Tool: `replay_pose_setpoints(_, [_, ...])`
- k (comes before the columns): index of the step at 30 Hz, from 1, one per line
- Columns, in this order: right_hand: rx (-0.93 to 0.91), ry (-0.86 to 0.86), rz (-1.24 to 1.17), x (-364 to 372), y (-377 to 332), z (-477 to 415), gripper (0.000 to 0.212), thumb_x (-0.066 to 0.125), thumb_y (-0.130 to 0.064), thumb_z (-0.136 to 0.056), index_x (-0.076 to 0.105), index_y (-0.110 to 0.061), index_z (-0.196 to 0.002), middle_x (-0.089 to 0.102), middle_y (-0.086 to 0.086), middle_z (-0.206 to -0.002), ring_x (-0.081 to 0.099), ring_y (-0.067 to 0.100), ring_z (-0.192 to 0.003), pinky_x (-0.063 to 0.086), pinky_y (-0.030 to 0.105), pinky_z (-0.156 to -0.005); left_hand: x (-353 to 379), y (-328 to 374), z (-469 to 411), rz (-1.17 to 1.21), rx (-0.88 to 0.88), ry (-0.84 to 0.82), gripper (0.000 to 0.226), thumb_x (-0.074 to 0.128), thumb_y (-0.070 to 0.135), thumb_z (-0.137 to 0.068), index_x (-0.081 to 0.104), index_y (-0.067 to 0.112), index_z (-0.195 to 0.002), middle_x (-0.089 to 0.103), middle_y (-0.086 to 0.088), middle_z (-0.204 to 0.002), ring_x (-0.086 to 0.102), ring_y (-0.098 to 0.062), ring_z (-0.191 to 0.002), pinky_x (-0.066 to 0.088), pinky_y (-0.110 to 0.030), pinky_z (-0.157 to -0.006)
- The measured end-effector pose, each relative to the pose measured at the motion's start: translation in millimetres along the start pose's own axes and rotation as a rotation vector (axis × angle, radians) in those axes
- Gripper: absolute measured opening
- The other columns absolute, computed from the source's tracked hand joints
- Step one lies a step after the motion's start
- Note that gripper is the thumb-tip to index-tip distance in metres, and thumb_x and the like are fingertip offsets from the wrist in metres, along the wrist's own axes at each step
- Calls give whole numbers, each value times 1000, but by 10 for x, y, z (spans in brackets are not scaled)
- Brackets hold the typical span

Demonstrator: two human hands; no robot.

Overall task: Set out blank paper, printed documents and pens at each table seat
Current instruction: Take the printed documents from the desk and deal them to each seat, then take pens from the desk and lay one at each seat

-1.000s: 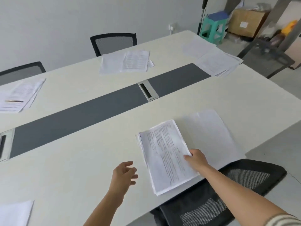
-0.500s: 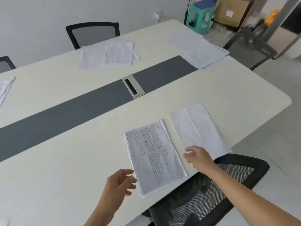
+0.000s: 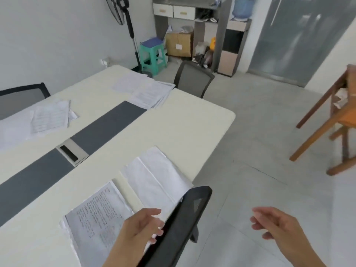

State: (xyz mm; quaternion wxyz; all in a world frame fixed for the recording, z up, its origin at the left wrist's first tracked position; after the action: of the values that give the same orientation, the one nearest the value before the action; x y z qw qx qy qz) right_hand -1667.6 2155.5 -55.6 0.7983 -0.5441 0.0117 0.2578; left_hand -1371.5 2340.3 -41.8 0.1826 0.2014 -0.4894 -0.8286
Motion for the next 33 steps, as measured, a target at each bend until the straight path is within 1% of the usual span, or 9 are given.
replay_pose_setpoints(5, [64,60,-51,-915,313,-251,10,65,-5,-89,73,-9,-91,77,7,-76,74,24,-72,50,33,-63,1115,326,-291,-44,5,-121,21,63,17,-86,67,10,-105,76,-12,-85,72,-24,-74,56,-32,-62])
replay_pose_setpoints(8, [88,92,-73,-1382,402,-404,9,64,-8,-90,72,-11,-93,77,5,-78,73,18,-71,51,33,-65,1727,481,-439,-60,-26,-206,38,62,25,-72,66,9,-106,75,-15,-85,72,-25,-73,57,-30,-60])
replay_pose_setpoints(11, [80,132,-104,-1740,408,-573,10,64,-7,-90,73,-11,-93,77,6,-77,73,19,-71,51,34,-65,2157,704,-592,-83,-23,-291,40,62,25,-71,66,8,-107,75,-15,-86,72,-25,-73,57,-31,-61])
replay_pose_setpoints(17, [114,186,-139,-2196,364,-1294,12,63,-5,-91,72,-11,-95,77,6,-78,73,18,-71,51,35,-66,2629,1033,-1307,-114,-32,-281,41,62,25,-71,67,7,-107,74,-17,-87,71,-25,-74,56,-35,-62])
replay_pose_setpoints(20, [106,200,-150,-2375,204,-1838,11,63,-6,-90,72,-11,-95,77,6,-78,74,19,-72,51,34,-66,2871,1200,-1864,-121,-12,-272,27,67,15,-82,67,5,-107,75,-17,-86,72,-25,-73,57,-33,-60])
replay_pose_setpoints(21, [99,205,-152,-2435,123,-2038,11,63,-7,-91,72,-11,-96,77,7,-79,74,19,-73,51,34,-66,2962,1269,-2086,-107,-3,-267,18,65,7,-88,67,4,-106,74,-18,-86,72,-25,-72,57,-31,-58])
replay_pose_setpoints(23, [97,224,-148,-2571,-42,-2425,11,63,-9,-91,71,-13,-97,77,6,-80,74,20,-74,52,33,-66,3129,1450,-2529,-93,1,-262,18,57,-2,-92,67,3,-106,74,-20,-85,71,-25,-69,56,-29,-55])
replay_pose_setpoints(27, [62,260,-169,-2868,-546,-3129,12,62,-5,-90,71,-10,-97,77,7,-78,74,20,-72,51,35,-65,3468,2150,-3290,-65,53,-298,18,54,-3,-92,67,1,-105,74,-18,-81,71,-26,-67,55,-30,-55])
replay_pose_setpoints(33, [53,314,-192,-3257,-1032,-4184,12,61,-4,-91,71,-9,-97,77,8,-78,74,20,-71,52,35,-64,3983,3049,-4343,-98,116,-321,19,54,-2,-93,68,4,-103,74,-18,-83,71,-22,-68,55,-23,-54])
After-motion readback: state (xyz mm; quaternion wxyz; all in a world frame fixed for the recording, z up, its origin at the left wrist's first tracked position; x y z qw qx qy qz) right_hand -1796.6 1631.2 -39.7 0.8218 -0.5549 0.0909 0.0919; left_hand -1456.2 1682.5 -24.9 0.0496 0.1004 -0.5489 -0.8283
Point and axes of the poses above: each hand's wrist, its own z-axis away from the middle knuckle, its own x-axis out of the palm, y = z × x, the point moved 4 cm from there along -z, towards the middle knuckle
